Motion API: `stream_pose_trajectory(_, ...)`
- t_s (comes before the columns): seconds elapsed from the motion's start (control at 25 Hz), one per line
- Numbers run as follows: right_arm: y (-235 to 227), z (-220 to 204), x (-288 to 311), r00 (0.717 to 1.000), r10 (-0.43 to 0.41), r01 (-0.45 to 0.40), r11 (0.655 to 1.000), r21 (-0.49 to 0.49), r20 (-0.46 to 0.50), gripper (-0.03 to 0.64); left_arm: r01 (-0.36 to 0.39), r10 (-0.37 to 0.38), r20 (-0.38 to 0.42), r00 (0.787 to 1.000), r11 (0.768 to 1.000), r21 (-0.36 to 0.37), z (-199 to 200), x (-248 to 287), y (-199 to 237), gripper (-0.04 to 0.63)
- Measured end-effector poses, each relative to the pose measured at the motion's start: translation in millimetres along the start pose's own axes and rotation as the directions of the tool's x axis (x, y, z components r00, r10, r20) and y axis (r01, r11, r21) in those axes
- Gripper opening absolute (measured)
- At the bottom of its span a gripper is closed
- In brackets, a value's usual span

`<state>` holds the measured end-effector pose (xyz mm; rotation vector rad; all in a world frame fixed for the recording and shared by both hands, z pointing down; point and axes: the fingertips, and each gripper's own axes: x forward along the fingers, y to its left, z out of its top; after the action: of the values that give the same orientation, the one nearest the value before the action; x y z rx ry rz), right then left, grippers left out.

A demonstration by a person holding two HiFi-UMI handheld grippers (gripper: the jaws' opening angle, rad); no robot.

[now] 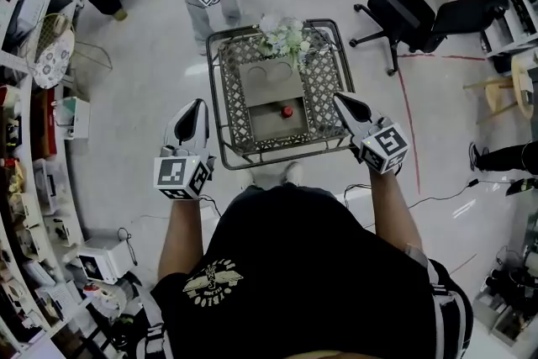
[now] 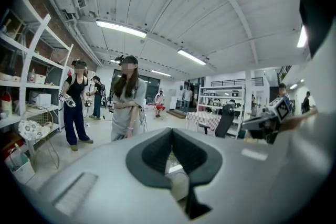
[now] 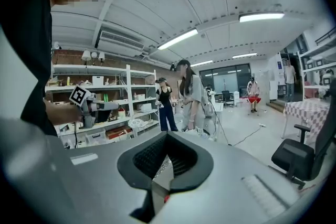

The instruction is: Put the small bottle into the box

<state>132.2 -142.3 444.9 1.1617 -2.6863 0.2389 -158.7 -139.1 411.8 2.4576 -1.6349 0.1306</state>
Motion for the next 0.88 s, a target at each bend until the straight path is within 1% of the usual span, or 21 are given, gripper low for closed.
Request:
stream_pose_trajectory(0.16, -5, 24, -16, 0.999, -0.014, 0.014, 1.0, -0.005, 0.047, 0.008, 0.022, -0.022, 0.004, 1.0, 1.0, 0.019, 5, 5, -11, 0.0)
stream_pose_trajectory(0.32, -9, 37, -26, 0.997, -0.037, 0.037, 0.999, 0.01, 0.065, 0.008, 0.032, -0.032, 0.006, 0.999, 0.999, 0.034, 10, 7, -20, 0.0)
stream_pose_trajectory(0.52, -10, 39, -33, 0.995, -0.039, 0.038, 0.999, 0.016, 0.091, 0.008, 0.031, -0.031, 0.001, 1.0, 0.999, 0.041, 9, 7, -25, 0.0)
stream_pose_trajectory(0.88, -13, 41, -35, 0.996, -0.014, 0.014, 1.0, 0.006, 0.083, 0.008, 0.012, -0.012, -0.005, 1.0, 0.999, 0.031, 3, 8, -34, 0.0)
